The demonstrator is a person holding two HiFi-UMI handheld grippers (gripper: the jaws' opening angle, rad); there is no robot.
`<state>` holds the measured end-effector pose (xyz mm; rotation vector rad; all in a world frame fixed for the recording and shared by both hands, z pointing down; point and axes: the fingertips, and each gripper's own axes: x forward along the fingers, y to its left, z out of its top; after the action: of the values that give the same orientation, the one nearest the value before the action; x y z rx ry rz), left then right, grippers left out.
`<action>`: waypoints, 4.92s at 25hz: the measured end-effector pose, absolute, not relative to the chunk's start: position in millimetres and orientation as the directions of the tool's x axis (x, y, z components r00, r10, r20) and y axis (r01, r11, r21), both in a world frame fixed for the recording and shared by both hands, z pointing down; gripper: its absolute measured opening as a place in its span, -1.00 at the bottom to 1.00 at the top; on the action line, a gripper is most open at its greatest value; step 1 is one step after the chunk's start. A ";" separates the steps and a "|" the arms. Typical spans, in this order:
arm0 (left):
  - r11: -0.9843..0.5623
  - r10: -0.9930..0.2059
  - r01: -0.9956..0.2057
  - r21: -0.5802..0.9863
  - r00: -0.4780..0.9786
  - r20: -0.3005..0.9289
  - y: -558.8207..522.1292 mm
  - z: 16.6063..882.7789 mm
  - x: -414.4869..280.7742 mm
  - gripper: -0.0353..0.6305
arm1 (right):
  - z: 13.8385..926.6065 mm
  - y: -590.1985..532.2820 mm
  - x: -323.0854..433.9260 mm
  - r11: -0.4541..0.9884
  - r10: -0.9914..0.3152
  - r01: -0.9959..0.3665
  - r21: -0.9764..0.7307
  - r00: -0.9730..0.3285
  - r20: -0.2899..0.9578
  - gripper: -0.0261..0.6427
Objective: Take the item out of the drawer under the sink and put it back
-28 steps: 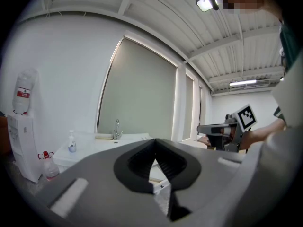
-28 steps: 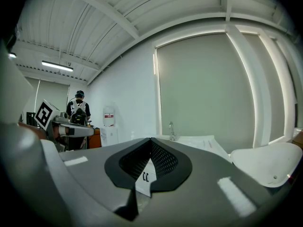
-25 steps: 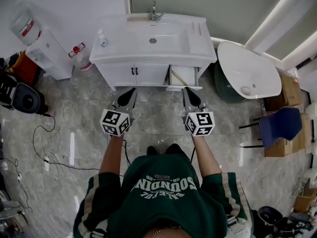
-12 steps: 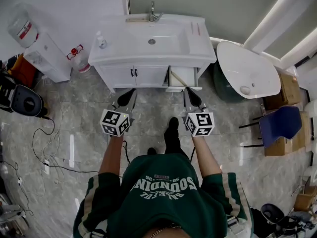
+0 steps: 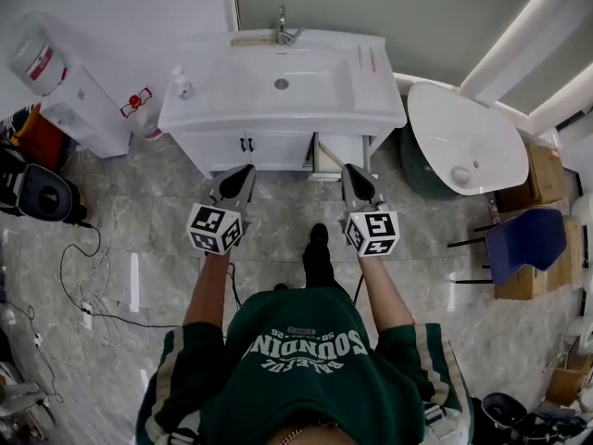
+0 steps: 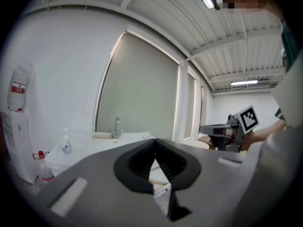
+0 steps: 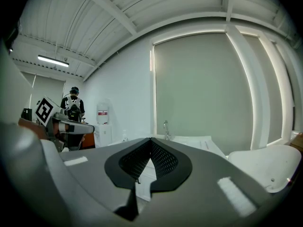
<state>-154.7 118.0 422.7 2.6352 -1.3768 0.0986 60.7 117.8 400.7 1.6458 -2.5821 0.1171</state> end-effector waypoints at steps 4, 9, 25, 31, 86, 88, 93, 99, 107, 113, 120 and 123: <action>-0.556 -0.810 -0.823 0.116 0.567 0.149 87.5 425.6 -144.2 -0.74 | 405.8 84.7 69.7 0.433 -0.894 -0.901 -0.032 -0.434 0.115 -0.91; -0.536 -0.819 -0.836 0.117 0.549 0.167 43.7 427.3 -128.0 -0.75 | 409.2 35.3 81.1 0.462 -0.877 -0.886 -0.047 -0.464 0.125 -0.91; -0.430 -0.873 -0.895 0.121 0.446 0.198 -79.7 430.1 -73.5 -0.74 | 413.5 -107.4 114.7 0.602 -0.783 -0.796 -0.068 -0.605 0.144 -0.92; -0.408 -0.880 -0.904 0.131 0.427 0.207 -101.4 433.0 -58.2 -0.75 | 420.0 -134.0 122.0 0.629 -0.758 -0.774 -0.081 -0.633 0.159 -0.91; -0.343 -0.745 -0.884 0.319 0.462 0.480 -66.1 602.2 -19.4 -0.74 | 740.3 -101.4 133.1 0.699 -0.390 -0.699 -0.150 -0.549 0.739 -0.61; -0.339 -0.741 -0.886 0.316 0.459 0.490 -67.8 609.6 -20.6 -0.75 | 756.9 -107.8 133.8 0.708 -0.372 -0.693 -0.138 -0.532 0.760 -0.58; -0.308 -0.731 -0.894 0.326 0.442 0.521 -62.4 630.7 -29.5 -0.74 | 805.1 -116.0 132.3 0.745 -0.307 -0.658 -0.108 -0.483 0.820 -0.50; -0.267 -0.715 -0.903 0.338 0.420 0.558 -49.2 654.0 -42.9 -0.74 | 870.2 -119.4 130.7 0.775 -0.215 -0.625 -0.097 -0.405 0.889 -0.47; -0.218 -0.706 -0.913 0.345 0.391 0.591 -39.8 679.5 -64.7 -0.74 | 929.4 -134.1 134.7 0.816 -0.144 -0.575 -0.051 -0.290 0.946 -0.47; -0.189 -0.703 -0.916 0.355 0.378 0.602 -36.9 691.1 -70.0 -0.74 | 960.9 -136.5 137.6 0.835 -0.092 -0.548 -0.056 -0.239 0.967 -0.48; -0.163 -0.701 -0.920 0.356 0.361 0.614 -32.7 695.8 -80.0 -0.74 | 980.7 -136.1 140.6 0.823 -0.054 -0.565 -0.066 -0.194 0.979 -0.49; -0.158 -0.701 -0.921 0.356 0.359 0.617 -31.9 696.6 -83.5 -0.74 | 980.6 -135.0 140.3 0.821 -0.044 -0.567 -0.067 -0.180 0.983 -0.73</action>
<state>-83.5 -31.9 696.6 1.9263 -1.4076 0.4033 140.3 -135.0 980.6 0.4798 -1.7046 0.4994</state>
